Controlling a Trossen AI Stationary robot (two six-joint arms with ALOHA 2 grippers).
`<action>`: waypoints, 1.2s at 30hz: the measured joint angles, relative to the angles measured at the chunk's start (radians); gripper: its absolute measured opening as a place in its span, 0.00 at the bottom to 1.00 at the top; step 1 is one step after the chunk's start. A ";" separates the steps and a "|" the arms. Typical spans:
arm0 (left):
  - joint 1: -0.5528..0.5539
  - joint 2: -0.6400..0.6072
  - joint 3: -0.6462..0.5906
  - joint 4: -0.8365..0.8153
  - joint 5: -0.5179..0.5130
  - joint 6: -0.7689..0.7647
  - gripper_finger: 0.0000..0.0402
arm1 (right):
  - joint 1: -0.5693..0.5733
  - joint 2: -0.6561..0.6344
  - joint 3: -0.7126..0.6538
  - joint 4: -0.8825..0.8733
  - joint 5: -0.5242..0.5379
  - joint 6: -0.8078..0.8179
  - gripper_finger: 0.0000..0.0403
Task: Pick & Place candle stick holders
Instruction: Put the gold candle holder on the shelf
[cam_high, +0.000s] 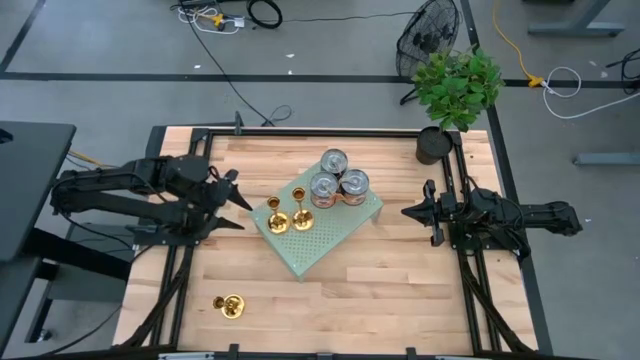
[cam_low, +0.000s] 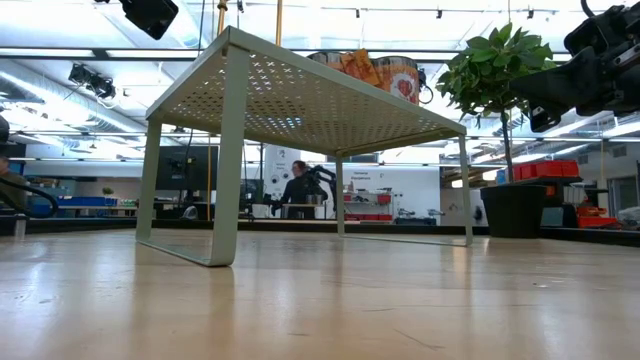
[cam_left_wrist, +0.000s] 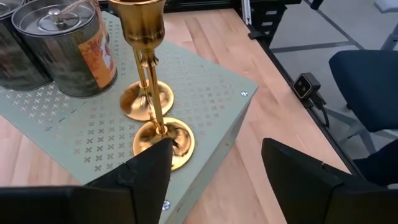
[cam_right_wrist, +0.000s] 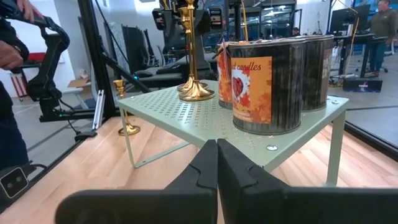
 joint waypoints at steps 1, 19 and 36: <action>0.000 -0.001 0.000 -0.003 0.000 0.002 0.64 | 0.000 0.000 0.000 0.000 0.000 0.000 0.01; -0.193 -0.024 0.000 -0.028 -0.074 0.009 0.64 | 0.000 0.000 0.000 -0.001 0.000 0.000 0.01; -0.510 -0.024 0.000 -0.028 -0.209 0.000 0.64 | 0.000 0.000 0.000 0.000 0.000 0.000 0.01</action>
